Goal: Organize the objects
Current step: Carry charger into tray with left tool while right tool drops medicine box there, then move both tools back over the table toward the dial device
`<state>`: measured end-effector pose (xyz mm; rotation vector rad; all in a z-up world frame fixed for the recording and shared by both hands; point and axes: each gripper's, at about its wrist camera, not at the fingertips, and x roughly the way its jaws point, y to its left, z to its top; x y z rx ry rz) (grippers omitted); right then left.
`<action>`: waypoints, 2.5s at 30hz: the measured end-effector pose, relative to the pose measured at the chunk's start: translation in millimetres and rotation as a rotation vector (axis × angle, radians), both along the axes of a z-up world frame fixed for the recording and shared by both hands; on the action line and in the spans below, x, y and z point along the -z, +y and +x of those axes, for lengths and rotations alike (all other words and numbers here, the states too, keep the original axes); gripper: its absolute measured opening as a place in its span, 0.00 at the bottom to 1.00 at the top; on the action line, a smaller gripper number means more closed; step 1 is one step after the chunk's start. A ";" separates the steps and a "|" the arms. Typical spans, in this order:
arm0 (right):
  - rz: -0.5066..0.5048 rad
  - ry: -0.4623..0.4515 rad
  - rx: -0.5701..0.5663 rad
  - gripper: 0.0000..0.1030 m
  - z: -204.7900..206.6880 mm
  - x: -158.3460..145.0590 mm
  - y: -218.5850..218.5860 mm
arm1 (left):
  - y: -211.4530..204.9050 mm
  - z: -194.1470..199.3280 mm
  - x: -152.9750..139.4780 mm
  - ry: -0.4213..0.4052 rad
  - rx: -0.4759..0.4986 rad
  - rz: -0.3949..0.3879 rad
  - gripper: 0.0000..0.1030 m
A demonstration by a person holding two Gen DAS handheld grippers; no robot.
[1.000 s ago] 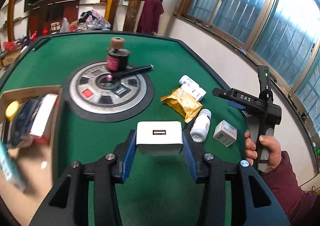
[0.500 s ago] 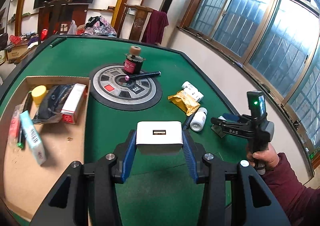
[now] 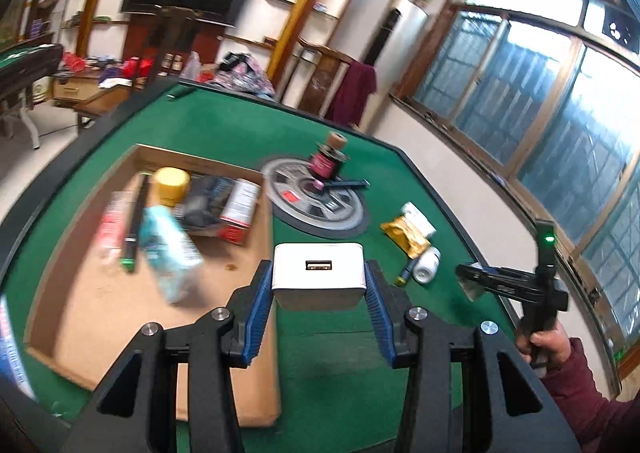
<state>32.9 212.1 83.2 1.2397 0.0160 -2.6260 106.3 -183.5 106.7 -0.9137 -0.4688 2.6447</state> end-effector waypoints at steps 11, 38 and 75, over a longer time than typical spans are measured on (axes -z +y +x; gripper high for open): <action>-0.194 -0.022 -0.350 0.36 0.1 -54.0 -159.8 | -75.2 16.5 11.5 -0.044 -0.175 -0.057 0.43; -0.019 -0.223 -0.364 0.36 -72.2 39.5 -316.0 | -99.4 -36.5 60.9 -0.212 -0.164 -0.141 0.43; -0.203 0.110 0.297 0.82 -74.9 -16.8 30.6 | 101.6 -112.1 -15.1 -0.007 0.215 -0.204 0.87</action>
